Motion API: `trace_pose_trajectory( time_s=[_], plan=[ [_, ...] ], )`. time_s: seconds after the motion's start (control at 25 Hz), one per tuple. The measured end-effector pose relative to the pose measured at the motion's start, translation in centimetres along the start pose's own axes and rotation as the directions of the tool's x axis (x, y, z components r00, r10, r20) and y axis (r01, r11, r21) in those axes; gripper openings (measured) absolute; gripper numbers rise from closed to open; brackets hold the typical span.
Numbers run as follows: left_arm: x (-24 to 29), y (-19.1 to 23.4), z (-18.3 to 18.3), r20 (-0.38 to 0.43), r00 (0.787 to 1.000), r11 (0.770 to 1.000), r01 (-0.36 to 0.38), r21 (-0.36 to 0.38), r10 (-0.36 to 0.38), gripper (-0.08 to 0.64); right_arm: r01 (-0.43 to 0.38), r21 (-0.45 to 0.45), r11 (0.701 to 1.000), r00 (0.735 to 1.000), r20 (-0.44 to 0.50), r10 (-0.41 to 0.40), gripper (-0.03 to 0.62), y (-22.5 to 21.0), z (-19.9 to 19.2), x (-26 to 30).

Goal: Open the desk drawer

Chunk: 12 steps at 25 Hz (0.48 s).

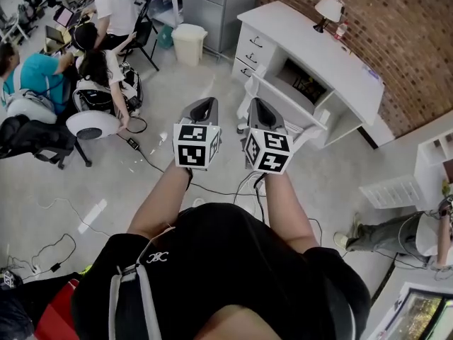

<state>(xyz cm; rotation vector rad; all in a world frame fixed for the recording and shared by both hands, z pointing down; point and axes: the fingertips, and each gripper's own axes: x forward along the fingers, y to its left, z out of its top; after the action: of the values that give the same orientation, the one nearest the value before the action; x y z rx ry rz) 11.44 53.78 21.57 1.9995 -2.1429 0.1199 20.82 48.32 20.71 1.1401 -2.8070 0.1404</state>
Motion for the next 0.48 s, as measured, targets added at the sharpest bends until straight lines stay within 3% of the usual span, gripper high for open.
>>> trace_pose_trajectory(
  time_s=[0.48],
  plan=[
    [2.1,5.7,0.1,-0.009,1.0,1.0,0.03,0.007,-0.03,-0.002,0.025,-0.002,1.0,1.0,0.014,-0.025,-0.005,3.2,0.2,5.2]
  ],
)
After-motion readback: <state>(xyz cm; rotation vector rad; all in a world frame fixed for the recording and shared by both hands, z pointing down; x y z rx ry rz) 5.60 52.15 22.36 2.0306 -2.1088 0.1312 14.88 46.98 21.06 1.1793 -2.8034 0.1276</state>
